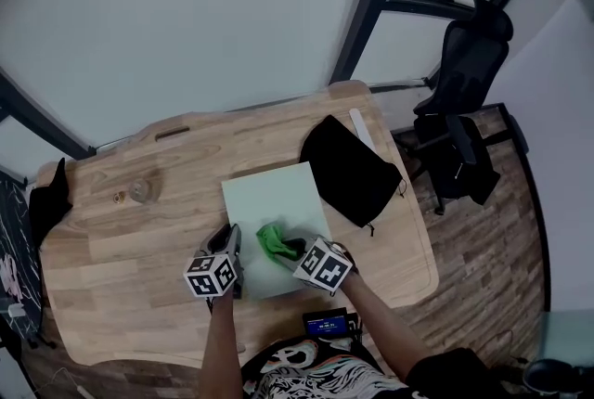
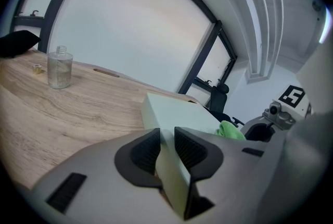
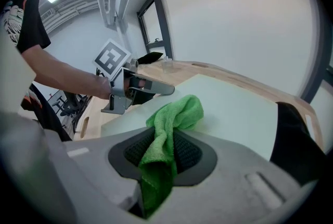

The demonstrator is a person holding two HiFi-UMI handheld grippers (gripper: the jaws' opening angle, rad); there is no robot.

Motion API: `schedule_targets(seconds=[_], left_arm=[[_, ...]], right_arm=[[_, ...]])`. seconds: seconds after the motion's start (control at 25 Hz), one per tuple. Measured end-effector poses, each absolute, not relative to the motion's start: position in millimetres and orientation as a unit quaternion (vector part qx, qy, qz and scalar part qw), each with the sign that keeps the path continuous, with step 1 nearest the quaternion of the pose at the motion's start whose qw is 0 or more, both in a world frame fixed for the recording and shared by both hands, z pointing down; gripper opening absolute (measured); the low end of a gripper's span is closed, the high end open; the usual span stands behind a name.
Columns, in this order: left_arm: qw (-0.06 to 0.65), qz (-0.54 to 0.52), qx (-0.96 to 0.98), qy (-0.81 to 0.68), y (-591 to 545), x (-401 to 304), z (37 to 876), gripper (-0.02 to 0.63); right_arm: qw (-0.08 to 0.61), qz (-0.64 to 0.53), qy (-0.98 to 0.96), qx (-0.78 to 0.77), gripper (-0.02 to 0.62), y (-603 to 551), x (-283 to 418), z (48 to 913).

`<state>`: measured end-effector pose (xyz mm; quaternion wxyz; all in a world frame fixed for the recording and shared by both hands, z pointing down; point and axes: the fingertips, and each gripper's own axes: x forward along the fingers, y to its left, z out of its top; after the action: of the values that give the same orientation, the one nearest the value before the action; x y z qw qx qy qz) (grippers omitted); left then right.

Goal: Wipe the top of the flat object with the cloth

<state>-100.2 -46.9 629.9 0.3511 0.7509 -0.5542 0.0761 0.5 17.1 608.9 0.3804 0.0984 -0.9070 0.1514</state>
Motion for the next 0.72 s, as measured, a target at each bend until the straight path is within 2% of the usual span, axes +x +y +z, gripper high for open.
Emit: schedule_targets(seconds=[0.4, 0.72], left_arm=[[0.362, 0.076, 0.753, -0.545, -46.4, -98.7, 627.5, 0.086], [0.376, 0.060, 0.753, -0.537, -48.5, -94.9, 626.6, 0.086]], right_arm=[[0.364, 0.101, -0.909, 0.177, 0.089, -48.1, -15.5, 605.4], [0.342, 0.098, -0.875, 0.328, 0.089, -110.4, -4.3, 600.6]])
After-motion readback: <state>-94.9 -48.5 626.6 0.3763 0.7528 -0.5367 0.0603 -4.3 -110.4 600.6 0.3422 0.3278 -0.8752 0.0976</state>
